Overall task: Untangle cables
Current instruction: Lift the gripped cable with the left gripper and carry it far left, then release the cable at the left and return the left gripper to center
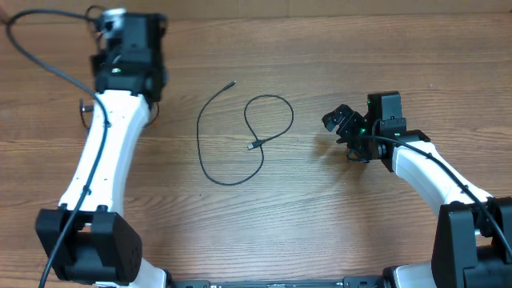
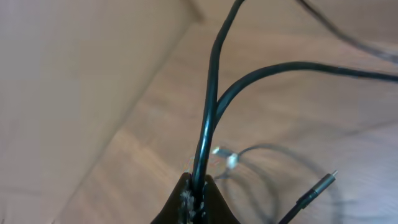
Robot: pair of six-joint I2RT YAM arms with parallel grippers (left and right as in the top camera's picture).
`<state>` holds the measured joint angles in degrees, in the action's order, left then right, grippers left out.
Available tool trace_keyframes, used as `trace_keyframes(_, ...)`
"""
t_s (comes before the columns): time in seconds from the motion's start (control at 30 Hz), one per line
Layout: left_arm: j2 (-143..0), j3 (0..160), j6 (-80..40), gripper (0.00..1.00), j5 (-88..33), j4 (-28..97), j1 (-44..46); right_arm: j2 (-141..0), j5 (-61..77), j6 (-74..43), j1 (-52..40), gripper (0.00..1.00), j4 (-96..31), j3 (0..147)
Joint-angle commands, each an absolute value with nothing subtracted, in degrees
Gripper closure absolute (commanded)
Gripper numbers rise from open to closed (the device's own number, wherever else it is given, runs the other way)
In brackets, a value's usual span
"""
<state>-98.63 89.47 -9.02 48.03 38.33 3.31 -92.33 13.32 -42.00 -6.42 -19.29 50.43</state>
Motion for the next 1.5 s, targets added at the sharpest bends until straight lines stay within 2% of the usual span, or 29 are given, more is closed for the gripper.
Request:
trace_keyframes(0.0,-98.1,85.3,-10.6,0.96,46.4,39.0,-3.6,-92.7,13.6,-42.2,-6.3,0.00,-19.0,50.2)
trace_keyframes(0.17,-98.1,80.0,-18.4,0.96,46.1,38.9,-10.6,-92.7,13.6,-42.2,-6.3,0.00,-19.0,50.2)
trace_keyframes(0.33,-98.1,76.8,-20.6,0.96,37.0,37.2,-16.1,-92.7,13.6,-42.2,-6.3,0.00,-19.0,50.2)
trace_keyframes(0.63,-98.1,76.7,-20.6,0.96,28.1,36.8,-18.4,-92.7,13.6,-42.2,-6.3,0.00,-18.9,50.2)
trace_keyframes(0.7,-98.1,76.7,-20.6,0.85,26.3,36.8,-18.4,-92.7,13.6,-42.2,-6.3,0.00,-19.0,50.2)
trace_keyframes(0.77,-98.1,76.7,-20.7,0.56,25.5,36.8,-18.4,-92.7,13.6,-42.2,-6.3,0.00,-19.0,50.2)
trace_keyframes(0.8,-98.1,76.7,-20.7,0.53,25.4,36.7,-18.4,-92.7,13.6,-42.2,-6.3,0.00,-19.0,50.2)
trace_keyframes(0.9,-98.1,76.7,-20.9,0.51,25.4,36.7,-18.4,-92.7,13.6,-42.2,-6.3,0.00,-18.9,50.2)
trace_keyframes(0.97,-98.1,76.7,-21.3,0.44,23.0,36.7,-18.4,-92.7,13.6,-42.2,-6.3,0.00,-18.9,50.2)
trace_keyframes(1.03,-98.1,76.7,-21.3,0.37,16.8,36.8,-18.4,-92.7,13.6,-42.2,-6.3,0.00,-18.9,50.2)
trace_keyframes(1.2,-98.1,76.6,-21.3,0.31,2.6,37.5,-18.3,-92.7,13.6,-42.2,-6.3,0.00,-18.7,50.2)
trace_keyframes(1.3,-98.1,76.6,-21.2,0.22,-9.7,39.6,-18.1,-92.7,13.6,-42.2,-6.3,0.00,-18.7,50.2)
trace_keyframes(1.33,-98.1,76.6,-21.2,0.18,-11.5,40.2,-17.9,-92.7,13.6,-42.2,-6.3,0.00,-18.7,50.2)
trace_keyframes(1.47,-98.1,76.6,-21.2,0.14,-13.9,44.2,-15.9,-92.7,13.6,-42.2,-6.3,0.00,-18.7,50.2)
